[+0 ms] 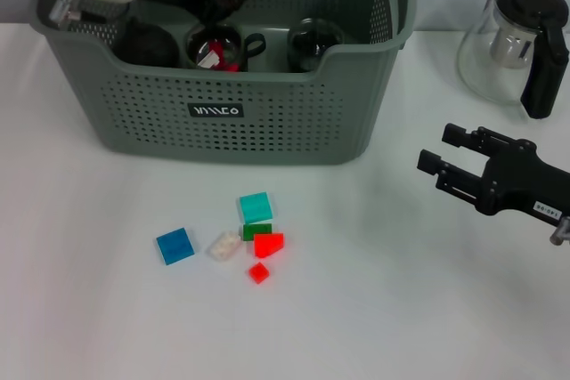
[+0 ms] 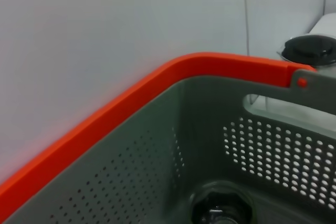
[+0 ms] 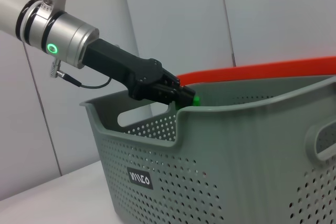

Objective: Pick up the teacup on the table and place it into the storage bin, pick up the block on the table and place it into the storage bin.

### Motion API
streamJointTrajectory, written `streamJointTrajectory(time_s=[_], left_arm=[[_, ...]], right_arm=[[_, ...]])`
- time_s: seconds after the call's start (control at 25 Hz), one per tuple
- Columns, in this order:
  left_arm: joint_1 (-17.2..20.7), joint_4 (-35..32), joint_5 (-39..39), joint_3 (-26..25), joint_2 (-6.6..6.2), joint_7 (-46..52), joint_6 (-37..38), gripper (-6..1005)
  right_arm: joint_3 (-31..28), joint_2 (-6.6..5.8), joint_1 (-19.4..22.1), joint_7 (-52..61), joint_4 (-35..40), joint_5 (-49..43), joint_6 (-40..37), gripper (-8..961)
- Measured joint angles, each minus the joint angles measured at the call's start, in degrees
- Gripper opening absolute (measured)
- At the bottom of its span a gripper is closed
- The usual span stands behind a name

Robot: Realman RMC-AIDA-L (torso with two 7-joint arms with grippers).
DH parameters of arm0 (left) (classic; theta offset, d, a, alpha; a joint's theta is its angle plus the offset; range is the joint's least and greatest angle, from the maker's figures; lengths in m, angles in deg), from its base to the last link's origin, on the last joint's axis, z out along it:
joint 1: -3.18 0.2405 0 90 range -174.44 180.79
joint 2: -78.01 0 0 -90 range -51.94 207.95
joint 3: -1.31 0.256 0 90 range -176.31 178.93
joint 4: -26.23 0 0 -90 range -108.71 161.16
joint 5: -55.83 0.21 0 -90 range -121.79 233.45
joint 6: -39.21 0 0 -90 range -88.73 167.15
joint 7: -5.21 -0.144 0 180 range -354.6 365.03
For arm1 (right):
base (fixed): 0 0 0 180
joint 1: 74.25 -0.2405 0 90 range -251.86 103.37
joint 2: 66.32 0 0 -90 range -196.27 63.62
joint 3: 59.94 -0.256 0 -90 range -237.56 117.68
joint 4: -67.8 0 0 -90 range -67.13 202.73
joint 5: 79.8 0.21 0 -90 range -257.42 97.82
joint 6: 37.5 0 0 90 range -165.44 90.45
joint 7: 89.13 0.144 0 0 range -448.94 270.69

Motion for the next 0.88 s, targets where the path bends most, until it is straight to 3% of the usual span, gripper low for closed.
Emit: streamJointTrajectory(time_s=[0.16, 0.28, 0.4, 0.48, 0.52, 0.6, 0.68, 0.72, 0.88], left_arm=[[0.4, -0.1, 0.5, 0.0, 0.61, 2.6, -2.2, 141], [0.6, -0.6, 0.5, -0.4, 1.03, 3.2, -2.8, 319], [1.9, -3.7, -1.2, -1.6, 1.97, 3.3, -2.6, 386], [3.6, -7.1, -5.1, -4.1, 3.05, 3.0, -2.0, 431], [5.4, -9.4, -10.0, -6.6, 3.77, 2.1, -1.0, 453], [8.4, -10.1, -21.6, -10.1, 3.90, -1.6, 2.3, 498], [10.9, -7.4, -34.5, -12.5, 2.79, -4.9, 7.2, 543], [12.3, -3.6, -43.0, -14.3, 1.52, -6.5, 11.5, 565], [13.5, 9.0, -55.0, -23.2, -1.37, -8.6, 23.7, 660]], right_arm=[[0.0, -0.01, 0.1, 0.0, 0.1, 0.0, 0.0, 646], [0.0, 0.00, 0.0, 0.0, 0.1, -0.1, 0.0, 646], [0.0, -0.01, 0.0, 0.0, 0.1, -0.2, 0.0, 645], [0.1, 0.00, 0.0, 0.0, 0.0, -0.2, 0.0, 645], [0.1, -0.01, 0.1, 0.0, 0.0, -0.2, 0.0, 645], [0.1, 0.00, 0.1, 0.0, 0.0, -0.1, 0.0, 645], [0.1, 0.00, 0.2, 0.0, -0.1, -0.1, 0.0, 644], [0.1, 0.00, 0.3, 0.0, -0.1, -0.1, 0.0, 644], [0.1, 0.00, 0.3, 0.0, 0.1, -0.1, -0.1, 644]])
